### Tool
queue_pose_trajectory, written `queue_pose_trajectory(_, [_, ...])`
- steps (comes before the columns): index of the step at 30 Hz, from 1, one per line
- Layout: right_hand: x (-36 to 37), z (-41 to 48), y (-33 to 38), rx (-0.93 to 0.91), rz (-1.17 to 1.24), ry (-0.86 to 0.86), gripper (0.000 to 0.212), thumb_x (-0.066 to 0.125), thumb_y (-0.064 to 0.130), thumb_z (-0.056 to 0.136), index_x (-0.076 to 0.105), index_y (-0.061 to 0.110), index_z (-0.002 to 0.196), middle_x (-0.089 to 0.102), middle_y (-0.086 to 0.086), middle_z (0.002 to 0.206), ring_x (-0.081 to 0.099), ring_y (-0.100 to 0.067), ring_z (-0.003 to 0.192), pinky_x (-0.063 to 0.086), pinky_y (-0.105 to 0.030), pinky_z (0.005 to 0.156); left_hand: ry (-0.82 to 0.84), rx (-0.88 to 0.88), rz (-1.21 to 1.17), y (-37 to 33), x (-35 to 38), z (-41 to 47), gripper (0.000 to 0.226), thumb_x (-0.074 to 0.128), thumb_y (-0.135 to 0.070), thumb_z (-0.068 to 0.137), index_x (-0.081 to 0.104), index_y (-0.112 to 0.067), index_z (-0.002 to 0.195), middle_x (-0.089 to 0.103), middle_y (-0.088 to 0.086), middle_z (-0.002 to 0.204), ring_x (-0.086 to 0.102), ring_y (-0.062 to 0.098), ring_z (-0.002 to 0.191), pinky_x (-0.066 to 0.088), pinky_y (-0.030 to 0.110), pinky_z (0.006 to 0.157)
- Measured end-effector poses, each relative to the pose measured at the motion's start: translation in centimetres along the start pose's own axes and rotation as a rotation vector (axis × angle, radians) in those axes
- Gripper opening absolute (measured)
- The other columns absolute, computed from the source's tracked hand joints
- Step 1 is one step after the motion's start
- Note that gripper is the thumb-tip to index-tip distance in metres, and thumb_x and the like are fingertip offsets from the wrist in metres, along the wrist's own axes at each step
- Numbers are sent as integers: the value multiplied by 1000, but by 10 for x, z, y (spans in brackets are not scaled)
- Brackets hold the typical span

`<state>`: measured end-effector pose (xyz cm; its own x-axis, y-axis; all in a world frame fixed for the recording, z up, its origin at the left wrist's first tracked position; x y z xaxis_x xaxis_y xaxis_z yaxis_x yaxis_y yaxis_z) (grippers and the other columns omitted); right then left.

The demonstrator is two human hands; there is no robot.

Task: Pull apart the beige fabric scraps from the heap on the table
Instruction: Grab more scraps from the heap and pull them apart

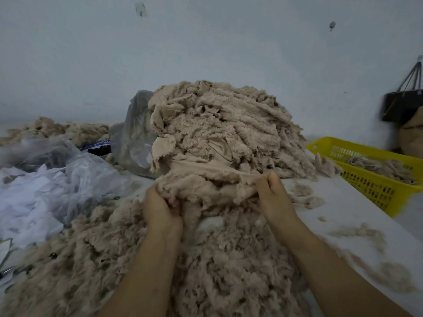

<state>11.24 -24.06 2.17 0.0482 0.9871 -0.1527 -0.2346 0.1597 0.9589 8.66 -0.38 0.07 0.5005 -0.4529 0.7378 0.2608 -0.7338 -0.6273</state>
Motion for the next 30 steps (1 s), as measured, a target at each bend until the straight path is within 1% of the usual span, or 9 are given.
queue_pose_trajectory(4, [1, 1, -3, 84, 378, -14, 31, 42, 28, 106, 50, 10, 83, 70, -9, 78, 67, -20, 79, 52, -41, 85, -64, 196, 93, -9, -1, 0, 29, 41, -17, 103, 61, -8, 123, 67, 7, 117, 69, 12, 91, 56, 22, 76])
queue_pose_trajectory(7, [7, -1, 3, 21, 423, 73, 30, 40, 27, 107, 51, 9, 86, 71, -12, 73, 70, -24, 86, 50, -43, 96, 126, 739, 801, -21, 34, -31, 44, 48, -25, 103, 41, -11, 144, 38, 9, 151, 43, 16, 133, 44, 29, 107])
queue_pose_trajectory(10, [10, -5, 9, -92, 186, 99, 31, 44, 37, 105, 49, 11, 88, 67, -21, 78, 64, -39, 84, 49, -58, 93, 471, 1072, 1266, 9, 65, -61, 44, 61, -12, 94, 53, -9, 137, 36, 13, 151, 32, 20, 140, 35, 29, 114])
queue_pose_trajectory(12, [12, -8, 12, -138, 42, 114, 31, 47, 52, 99, 50, 24, 85, 65, -19, 76, 62, -37, 75, 53, -57, 80, 621, 1013, 1431, 30, 68, -60, 48, 62, 0, 87, 60, -12, 133, 48, 8, 142, 40, 25, 133, 36, 39, 111])
queue_pose_trajectory(15, [20, -8, 10, -175, -158, 181, 28, 51, 65, 89, 44, 44, 72, 59, 11, 65, 47, -2, 54, 43, -18, 56, 529, 884, 1347, 25, 60, -46, 39, 56, 7, 88, 69, -10, 119, 56, 2, 115, 52, 22, 111, 44, 36, 96])
queue_pose_trajectory(20, [41, -14, 0, -201, -438, 401, 29, 51, 38, 99, 38, 39, 74, 46, 22, 61, 37, -1, 52, 32, -16, 48, 390, 803, 1208, 15, 51, -30, 37, 49, 10, 89, 71, -11, 110, 51, -10, 104, 52, 7, 99, 39, 4, 85])
queue_pose_trajectory(22, [39, -16, 2, -191, -368, 424, 32, 52, 32, 98, 36, 40, 71, 42, 19, 61, 33, -2, 52, 31, -15, 48, 178, 687, 1077, 6, 35, -15, 32, 51, 0, 95, 71, -15, 114, 57, -8, 110, 54, 11, 105, 45, 18, 96])
queue_pose_trajectory(26, [0, -6, 12, -155, -286, 49, 29, 53, 20, 95, 33, 27, 74, 35, 11, 63, 29, -2, 47, 29, -17, 46, -160, 327, 515, -12, -15, 21, 21, 53, -14, 101, 66, -9, 117, 65, 8, 120, 62, 22, 104, 52, 36, 94])
queue_pose_trajectory(30, [-29, -3, 8, -88, -118, -202, 30, 56, 17, 97, 34, 14, 77, 33, 0, 66, 29, -4, 43, 29, -14, 41, 109, 679, 955, -20, 22, -5, 17, 54, -6, 97, 62, -9, 111, 47, 15, 135, 54, 13, 113, 44, 24, 86])
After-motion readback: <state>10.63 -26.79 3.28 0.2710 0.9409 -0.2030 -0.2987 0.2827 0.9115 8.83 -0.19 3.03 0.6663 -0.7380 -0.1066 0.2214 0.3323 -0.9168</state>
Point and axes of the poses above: each hand's wrist, its own z-axis towards the middle knuckle, its own x-axis out of the palm, y = z × x, the point moved 7 cm from there along z, towards the middle knuckle
